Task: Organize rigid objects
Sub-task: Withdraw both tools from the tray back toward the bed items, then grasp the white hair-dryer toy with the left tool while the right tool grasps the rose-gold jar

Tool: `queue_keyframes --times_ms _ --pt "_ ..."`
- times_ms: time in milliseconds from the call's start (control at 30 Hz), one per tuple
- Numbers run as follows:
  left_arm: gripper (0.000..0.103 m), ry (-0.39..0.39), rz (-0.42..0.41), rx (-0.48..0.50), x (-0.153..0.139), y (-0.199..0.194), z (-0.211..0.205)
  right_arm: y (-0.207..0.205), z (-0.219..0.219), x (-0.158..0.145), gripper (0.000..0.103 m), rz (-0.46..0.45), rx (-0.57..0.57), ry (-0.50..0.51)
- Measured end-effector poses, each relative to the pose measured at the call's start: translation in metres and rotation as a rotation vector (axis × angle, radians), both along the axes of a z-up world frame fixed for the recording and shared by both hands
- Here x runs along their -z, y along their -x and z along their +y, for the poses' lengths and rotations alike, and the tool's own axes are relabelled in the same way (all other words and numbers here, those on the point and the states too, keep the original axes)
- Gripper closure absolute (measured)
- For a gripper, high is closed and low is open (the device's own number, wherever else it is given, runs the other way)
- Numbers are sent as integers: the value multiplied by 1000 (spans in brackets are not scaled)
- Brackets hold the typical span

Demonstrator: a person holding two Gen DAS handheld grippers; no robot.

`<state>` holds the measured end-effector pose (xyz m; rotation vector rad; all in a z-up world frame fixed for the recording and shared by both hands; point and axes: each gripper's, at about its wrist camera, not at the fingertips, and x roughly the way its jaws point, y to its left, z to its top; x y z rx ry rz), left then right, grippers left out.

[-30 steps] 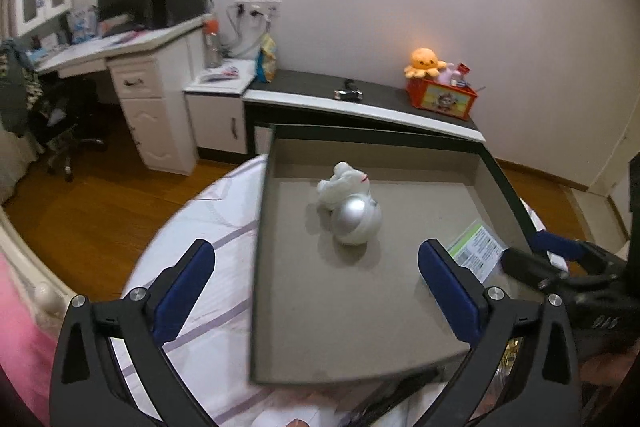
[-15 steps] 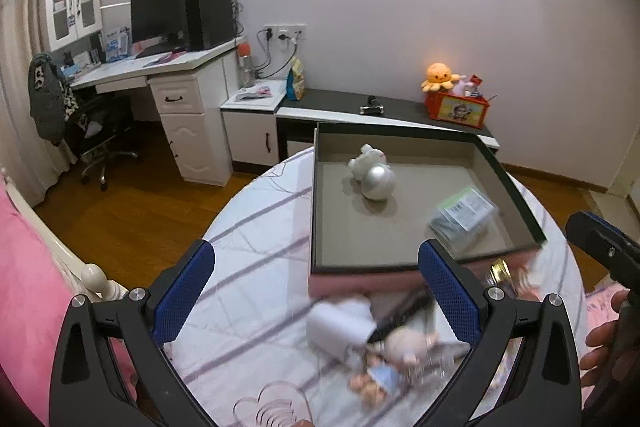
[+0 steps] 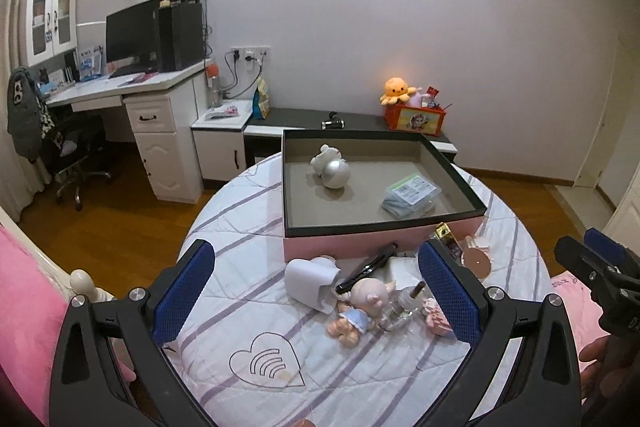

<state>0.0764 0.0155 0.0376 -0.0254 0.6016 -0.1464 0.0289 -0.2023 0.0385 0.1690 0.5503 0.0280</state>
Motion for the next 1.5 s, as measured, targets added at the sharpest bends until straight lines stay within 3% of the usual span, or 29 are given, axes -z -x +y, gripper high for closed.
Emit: queue_keyframes --times_ms 367,667,1367,1500 --pt "0 2 -43 -79 -5 36 -10 17 4 -7 0 -45 -71 41" --pt "0 -12 1 -101 17 36 -2 14 -2 5 0 -14 -66 39" --pt "0 5 193 -92 101 -54 6 -68 -7 86 0 239 -102 44" --pt "0 -4 216 -81 112 -69 4 -81 -8 99 6 274 -113 38"
